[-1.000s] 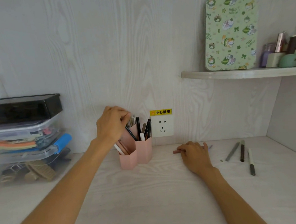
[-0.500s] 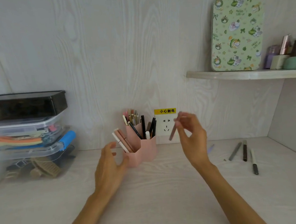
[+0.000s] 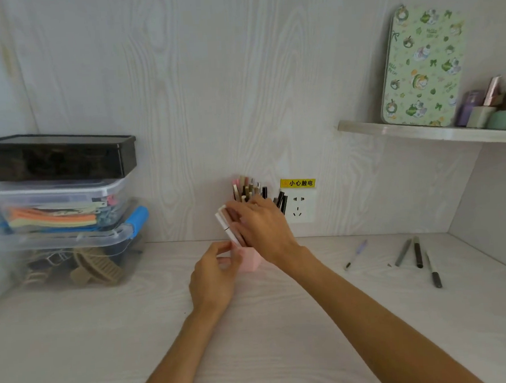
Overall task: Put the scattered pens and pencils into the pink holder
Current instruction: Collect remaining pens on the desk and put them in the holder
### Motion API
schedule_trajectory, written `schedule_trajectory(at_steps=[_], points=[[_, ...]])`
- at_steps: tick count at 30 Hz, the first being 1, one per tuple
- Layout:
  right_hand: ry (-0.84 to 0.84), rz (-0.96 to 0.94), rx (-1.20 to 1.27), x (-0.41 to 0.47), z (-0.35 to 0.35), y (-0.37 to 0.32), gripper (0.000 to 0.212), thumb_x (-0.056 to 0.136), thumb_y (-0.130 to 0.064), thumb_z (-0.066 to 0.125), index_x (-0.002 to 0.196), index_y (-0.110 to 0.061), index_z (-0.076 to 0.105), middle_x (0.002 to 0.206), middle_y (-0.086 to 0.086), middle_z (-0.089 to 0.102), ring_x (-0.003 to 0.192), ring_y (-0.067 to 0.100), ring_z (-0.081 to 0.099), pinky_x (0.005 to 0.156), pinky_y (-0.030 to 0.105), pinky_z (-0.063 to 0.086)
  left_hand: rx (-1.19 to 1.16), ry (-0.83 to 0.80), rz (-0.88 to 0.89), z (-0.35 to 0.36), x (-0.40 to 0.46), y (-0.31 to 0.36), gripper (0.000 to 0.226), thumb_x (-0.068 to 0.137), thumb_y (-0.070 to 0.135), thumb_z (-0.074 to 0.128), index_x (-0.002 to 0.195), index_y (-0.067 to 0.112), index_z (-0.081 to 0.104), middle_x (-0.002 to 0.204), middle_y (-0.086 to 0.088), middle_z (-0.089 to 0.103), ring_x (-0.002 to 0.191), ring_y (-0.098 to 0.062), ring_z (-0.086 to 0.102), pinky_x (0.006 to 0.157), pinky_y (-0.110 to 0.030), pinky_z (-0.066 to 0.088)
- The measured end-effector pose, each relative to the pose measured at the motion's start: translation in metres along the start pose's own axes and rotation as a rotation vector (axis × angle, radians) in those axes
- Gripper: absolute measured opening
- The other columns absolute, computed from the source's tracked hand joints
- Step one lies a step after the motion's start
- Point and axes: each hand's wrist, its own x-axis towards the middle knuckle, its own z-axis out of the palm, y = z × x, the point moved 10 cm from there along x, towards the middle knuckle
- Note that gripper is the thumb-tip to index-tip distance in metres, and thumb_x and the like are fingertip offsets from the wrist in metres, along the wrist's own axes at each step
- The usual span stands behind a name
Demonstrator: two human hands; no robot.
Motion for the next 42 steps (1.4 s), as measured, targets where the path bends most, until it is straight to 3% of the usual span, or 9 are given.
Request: schedule_trajectory(at_steps=[5,8,13,18,23,28,34,37,42], points=[[0.118,-0.005,-0.246,0.004,-0.011,0.002,0.02,0.09,-0.024,0.049,0.098,-0.019,0.067,0.085,0.006,0.061,0.083,0.027,0.054,0.07,0.034,0.038,0.036,0.022,0.014,-0.003,-0.001,0.003,0.025,0.087,0.046,0.058,0.108,0.033,0.061,0.106,0.017,0.066,0.089,-0.004,0.06,0.071,-0.027,0.044],[-0.005,-0.062,-0.262,0.012,-0.006,-0.001,0.027,0.091,-0.023,0.043,0.105,-0.02,0.065,0.102,0.01,0.062,0.093,0.029,0.051,0.077,0.036,0.035,0.078,0.045,0.013,-0.006,0.0,0.004,0.028,0.086,0.047,0.059,0.11,0.032,0.06,0.107,0.014,0.065,0.092,-0.007,0.058,0.07,-0.026,0.041],[-0.044,-0.049,-0.084,0.002,-0.022,0.002,0.053,0.086,-0.017,0.038,0.139,-0.021,0.039,0.115,0.007,0.059,0.101,0.028,0.048,0.081,0.034,0.031,0.102,0.114,0.053,-0.02,-0.003,0.014,0.04,0.08,0.037,0.069,0.115,0.029,0.052,0.102,0.014,0.057,0.085,-0.008,0.052,0.069,-0.027,0.038],[0.007,0.169,0.133,-0.072,-0.048,0.072,0.058,0.086,-0.015,0.05,0.141,-0.023,0.032,0.106,-0.003,0.06,0.099,0.016,0.047,0.083,0.027,0.032,0.219,0.17,0.269,-0.021,-0.016,0.069,0.039,0.078,0.022,0.07,0.11,0.031,0.051,0.094,0.015,0.056,0.078,-0.009,0.055,0.058,-0.026,0.038],[-0.033,0.597,0.063,-0.167,-0.064,0.199,0.046,0.09,-0.012,0.048,0.135,-0.017,0.041,0.121,0.004,0.057,0.115,0.022,0.046,0.093,0.029,0.034,0.263,-0.135,0.335,0.07,-0.03,0.114,0.023,0.082,0.027,0.067,0.103,0.034,0.062,0.094,0.017,0.062,0.076,0.0,0.053,0.059,-0.024,0.038],[-0.261,1.048,-0.085,-0.241,-0.056,0.268,0.059,0.096,-0.037,0.038,0.146,-0.013,0.018,0.154,0.017,0.017,0.142,0.033,0.014,0.115,0.044,0.018,0.401,-0.495,0.207,0.185,-0.053,0.107,0.051,0.084,0.054,0.056,0.128,0.028,0.054,0.12,0.01,0.06,0.111,-0.012,0.055,0.081,-0.028,0.042],[-0.478,0.972,-0.033,-0.243,-0.033,0.284,0.053,0.099,-0.045,0.018,0.149,-0.028,0.011,0.159,0.007,-0.007,0.146,0.029,-0.008,0.118,0.047,0.0,0.433,-0.393,0.274,0.2,-0.051,0.107,0.02,0.087,0.043,0.055,0.097,0.033,0.07,0.091,0.012,0.058,0.095,-0.013,0.055,0.067,-0.027,0.043],[-0.548,0.925,-0.049,-0.233,-0.015,0.273,0.049,0.1,-0.039,0.019,0.145,-0.021,0.024,0.159,0.01,0.002,0.146,0.028,0.002,0.117,0.048,0.008,0.427,-0.333,0.302,0.184,-0.05,0.104,0.017,0.089,0.037,0.054,0.096,0.034,0.069,0.09,0.014,0.062,0.092,-0.011,0.057,0.066,-0.026,0.04],[-0.462,0.874,-0.042,-0.207,0.004,0.242,0.05,0.1,-0.03,0.025,0.14,0.0,0.03,0.153,0.012,0.025,0.142,0.023,0.02,0.117,0.04,0.017,0.322,-0.231,0.293,0.142,-0.041,0.109,0.014,0.09,0.035,0.057,0.099,0.034,0.067,0.094,0.017,0.067,0.078,-0.002,0.059,0.064,-0.025,0.045]])
